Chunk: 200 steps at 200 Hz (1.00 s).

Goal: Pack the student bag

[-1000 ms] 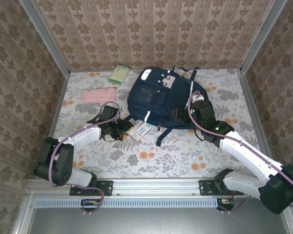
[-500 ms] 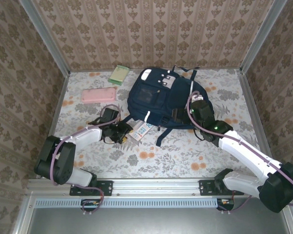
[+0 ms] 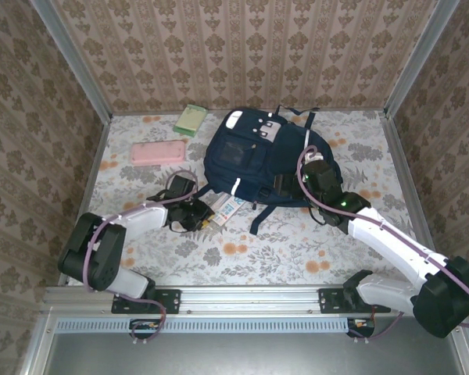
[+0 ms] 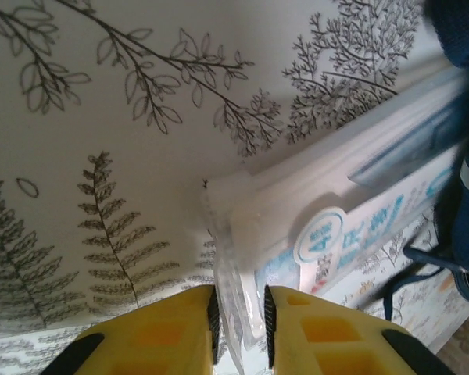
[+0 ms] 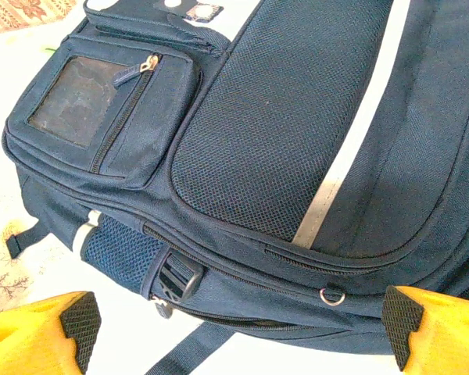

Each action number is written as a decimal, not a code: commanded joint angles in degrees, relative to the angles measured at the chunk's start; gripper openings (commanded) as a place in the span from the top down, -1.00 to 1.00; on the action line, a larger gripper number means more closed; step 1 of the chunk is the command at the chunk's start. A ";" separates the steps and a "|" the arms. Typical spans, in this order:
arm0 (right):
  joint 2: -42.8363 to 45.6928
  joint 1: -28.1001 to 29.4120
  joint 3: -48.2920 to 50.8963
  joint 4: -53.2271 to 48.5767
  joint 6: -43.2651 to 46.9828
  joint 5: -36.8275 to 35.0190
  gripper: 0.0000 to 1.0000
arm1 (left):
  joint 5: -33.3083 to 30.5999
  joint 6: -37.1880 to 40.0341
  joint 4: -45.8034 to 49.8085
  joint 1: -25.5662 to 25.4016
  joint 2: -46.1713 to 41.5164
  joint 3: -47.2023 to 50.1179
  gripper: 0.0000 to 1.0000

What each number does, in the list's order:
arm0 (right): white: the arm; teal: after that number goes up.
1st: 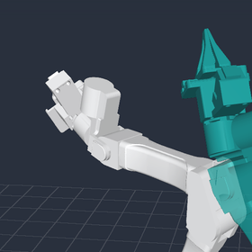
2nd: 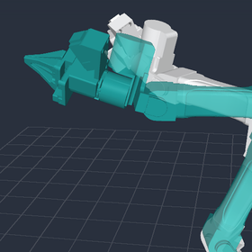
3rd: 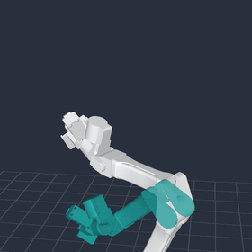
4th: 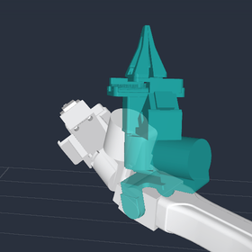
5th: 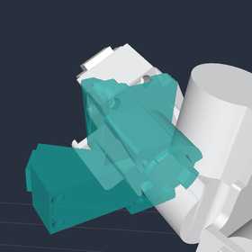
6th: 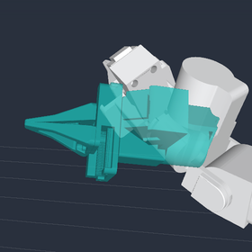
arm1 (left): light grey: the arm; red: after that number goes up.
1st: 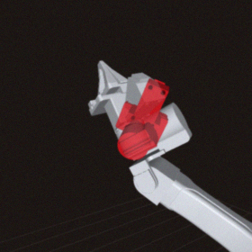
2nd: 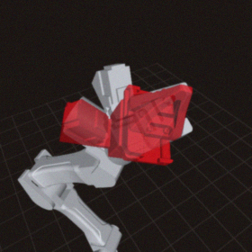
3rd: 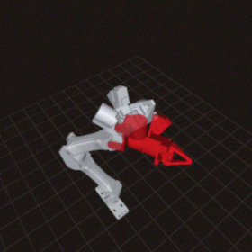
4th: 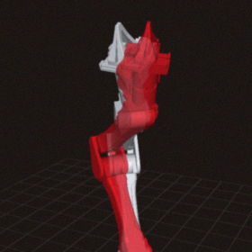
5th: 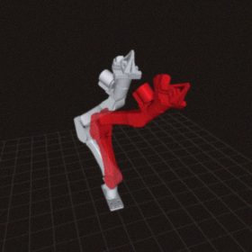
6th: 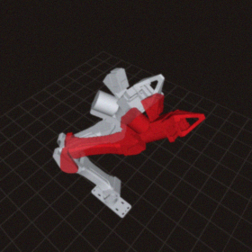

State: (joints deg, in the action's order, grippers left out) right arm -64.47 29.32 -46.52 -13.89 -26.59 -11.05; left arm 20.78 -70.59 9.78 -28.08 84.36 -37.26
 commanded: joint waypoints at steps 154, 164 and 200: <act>-20.25 2.25 5.04 27.77 -60.62 32.98 -1.00 | -0.11 1.98 12.20 -0.30 -20.14 -8.87 1.00; -21.40 3.70 3.96 27.27 -64.08 32.38 -0.99 | -0.15 1.65 12.06 -0.62 -20.58 -8.87 1.00; -26.26 8.83 -0.02 27.86 -71.80 30.22 -1.00 | -0.21 0.99 11.34 -1.49 -21.49 -9.57 1.00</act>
State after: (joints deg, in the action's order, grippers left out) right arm -88.07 35.35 -42.85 9.61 -86.39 18.98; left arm 20.58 -68.60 21.54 -28.93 64.64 -44.47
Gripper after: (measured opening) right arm 0.997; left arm 0.042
